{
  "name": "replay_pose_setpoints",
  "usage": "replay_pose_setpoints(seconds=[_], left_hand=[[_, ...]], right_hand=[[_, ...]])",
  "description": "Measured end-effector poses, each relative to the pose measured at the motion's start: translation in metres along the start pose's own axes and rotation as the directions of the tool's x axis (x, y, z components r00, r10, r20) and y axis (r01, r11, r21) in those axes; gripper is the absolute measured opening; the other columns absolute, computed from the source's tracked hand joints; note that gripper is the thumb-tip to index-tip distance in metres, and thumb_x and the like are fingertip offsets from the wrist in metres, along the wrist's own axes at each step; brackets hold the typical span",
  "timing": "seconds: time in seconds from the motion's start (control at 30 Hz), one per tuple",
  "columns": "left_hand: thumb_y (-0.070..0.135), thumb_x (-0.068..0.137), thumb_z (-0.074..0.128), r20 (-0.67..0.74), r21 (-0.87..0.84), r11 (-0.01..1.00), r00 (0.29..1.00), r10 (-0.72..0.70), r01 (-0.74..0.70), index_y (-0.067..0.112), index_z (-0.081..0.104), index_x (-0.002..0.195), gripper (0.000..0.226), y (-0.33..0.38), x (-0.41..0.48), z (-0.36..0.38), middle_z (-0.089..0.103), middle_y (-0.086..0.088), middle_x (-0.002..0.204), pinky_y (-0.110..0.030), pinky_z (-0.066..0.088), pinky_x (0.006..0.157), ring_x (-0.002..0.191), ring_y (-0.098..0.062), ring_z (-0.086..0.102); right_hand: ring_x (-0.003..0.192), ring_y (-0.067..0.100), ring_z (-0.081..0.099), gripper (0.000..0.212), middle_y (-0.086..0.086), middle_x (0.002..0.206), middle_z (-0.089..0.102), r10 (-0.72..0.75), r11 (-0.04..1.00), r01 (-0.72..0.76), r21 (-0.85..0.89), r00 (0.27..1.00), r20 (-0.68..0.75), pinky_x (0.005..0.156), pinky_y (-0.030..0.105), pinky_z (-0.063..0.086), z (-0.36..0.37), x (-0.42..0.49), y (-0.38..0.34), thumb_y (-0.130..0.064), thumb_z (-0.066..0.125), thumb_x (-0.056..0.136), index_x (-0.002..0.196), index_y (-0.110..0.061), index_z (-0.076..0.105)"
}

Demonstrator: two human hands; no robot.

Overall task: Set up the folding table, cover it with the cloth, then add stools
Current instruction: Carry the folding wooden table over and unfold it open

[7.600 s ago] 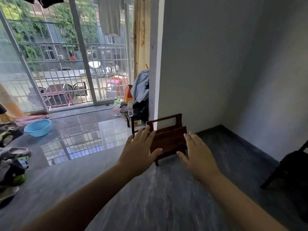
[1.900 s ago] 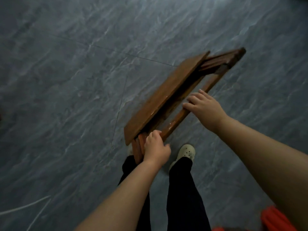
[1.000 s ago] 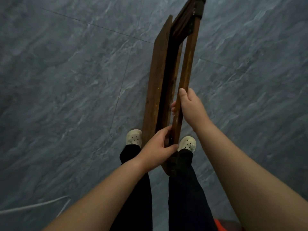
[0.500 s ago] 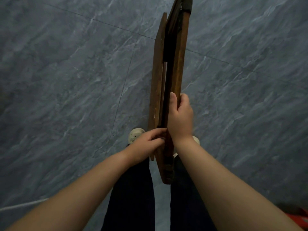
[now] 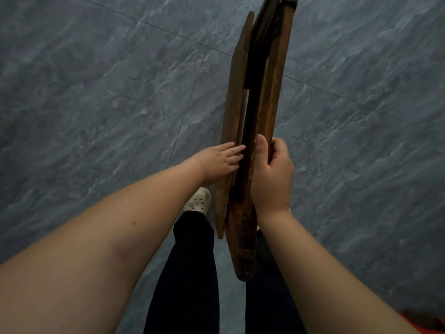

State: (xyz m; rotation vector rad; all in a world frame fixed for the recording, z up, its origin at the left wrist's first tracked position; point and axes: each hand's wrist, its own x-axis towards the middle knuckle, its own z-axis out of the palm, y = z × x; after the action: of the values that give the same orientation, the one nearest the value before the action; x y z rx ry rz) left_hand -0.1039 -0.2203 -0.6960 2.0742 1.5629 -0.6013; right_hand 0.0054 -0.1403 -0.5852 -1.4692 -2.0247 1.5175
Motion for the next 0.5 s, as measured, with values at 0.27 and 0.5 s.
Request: replay_pose_setpoints(seconds=[0.27,0.5], left_hand=[[0.02,0.088,0.056,-0.068,0.062,0.998,0.998,-0.016,0.02,0.023,0.055,0.126,0.038,-0.012,0.016,-0.001,0.054,0.003,0.133,-0.047,-0.001,0.115,0.135,-0.021,0.034],[0.022,0.091,0.053,0.025,0.104,0.983,0.988,0.151,-0.153,0.023,0.063,0.109,0.021,-0.039,-0.01,-0.018,0.062,0.004,0.115,-0.038,0.029,0.109,0.117,-0.02,0.046]], right_hand=[[0.06,0.014,0.055,0.032,-0.002,0.067,0.057,-0.01,0.999,0.011,-0.041,1.0,0.03,0.054,0.039,0.047,0.011,0.001,0.003,-0.041,0.042,0.097,0.089,-0.012,0.054],[0.052,0.012,0.048,0.034,-0.006,0.06,0.049,-0.002,1.0,0.003,-0.007,1.0,0.022,0.049,0.037,0.042,-0.001,0.002,0.004,-0.044,0.042,0.096,0.085,-0.014,0.054]])
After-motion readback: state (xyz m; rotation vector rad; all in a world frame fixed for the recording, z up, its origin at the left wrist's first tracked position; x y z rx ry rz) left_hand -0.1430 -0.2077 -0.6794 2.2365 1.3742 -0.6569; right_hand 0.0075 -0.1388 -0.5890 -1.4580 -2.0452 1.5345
